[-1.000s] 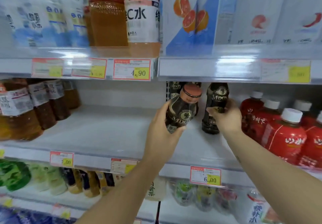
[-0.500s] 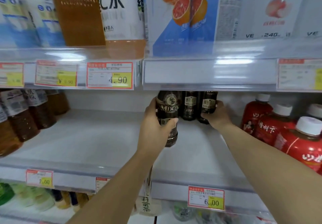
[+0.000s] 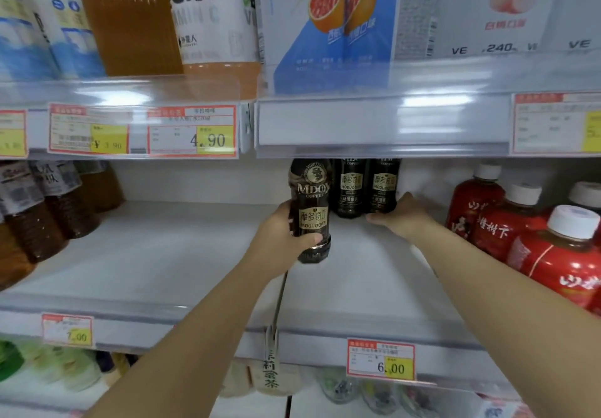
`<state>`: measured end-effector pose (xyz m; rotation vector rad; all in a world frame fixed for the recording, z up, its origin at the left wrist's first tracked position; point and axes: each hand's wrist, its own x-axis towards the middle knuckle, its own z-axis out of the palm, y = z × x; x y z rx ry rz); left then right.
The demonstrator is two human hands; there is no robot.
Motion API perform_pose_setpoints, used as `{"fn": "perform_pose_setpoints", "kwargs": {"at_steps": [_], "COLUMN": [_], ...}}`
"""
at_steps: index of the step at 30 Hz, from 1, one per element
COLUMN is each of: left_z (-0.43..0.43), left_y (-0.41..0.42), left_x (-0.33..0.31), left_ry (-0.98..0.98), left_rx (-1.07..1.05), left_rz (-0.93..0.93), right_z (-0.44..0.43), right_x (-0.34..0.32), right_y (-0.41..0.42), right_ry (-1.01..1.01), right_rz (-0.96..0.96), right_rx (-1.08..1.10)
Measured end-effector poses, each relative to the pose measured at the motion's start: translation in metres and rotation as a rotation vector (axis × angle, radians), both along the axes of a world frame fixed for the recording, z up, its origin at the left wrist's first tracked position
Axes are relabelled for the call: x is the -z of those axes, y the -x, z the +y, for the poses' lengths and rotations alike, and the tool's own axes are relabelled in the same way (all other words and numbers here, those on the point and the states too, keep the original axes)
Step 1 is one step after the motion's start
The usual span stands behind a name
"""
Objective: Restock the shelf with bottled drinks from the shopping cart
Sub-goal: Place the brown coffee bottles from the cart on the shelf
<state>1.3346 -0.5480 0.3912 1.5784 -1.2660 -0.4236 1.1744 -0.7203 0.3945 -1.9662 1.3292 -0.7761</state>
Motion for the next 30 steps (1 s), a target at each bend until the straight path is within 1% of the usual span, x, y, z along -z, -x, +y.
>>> {"fn": "perform_pose_setpoints", "kwargs": {"at_steps": [2,5,8,13,16,23,30], "left_z": [-0.012,-0.032,-0.051,-0.066,-0.070,-0.071,-0.071], "left_y": [0.002,0.006,0.000,-0.012,-0.018,-0.022,-0.024], "left_x": [-0.002,0.000,0.002,-0.002,-0.001,0.003,0.004], "left_ry": [0.001,0.015,-0.001,-0.016,-0.026,-0.009,-0.005], "left_rx": [-0.009,-0.016,-0.013,0.100,0.161,0.174,0.168], "left_rz": [-0.003,-0.016,0.003,0.108,0.106,0.067,0.078], "right_z": [0.013,0.028,0.037,0.040,0.040,0.041,0.041], "right_x": [-0.002,0.005,0.010,0.011,0.012,0.014,0.015], "right_y": [0.008,0.018,0.022,0.017,0.017,0.018,0.017], "right_ry": [0.016,0.051,0.076,0.133,0.154,0.177,0.183], "right_rz": [0.074,0.124,0.205,0.331,0.355,0.382,0.392], "right_rx": [-0.059,-0.210,-0.268,-0.273,-0.274,-0.266,-0.263]}}
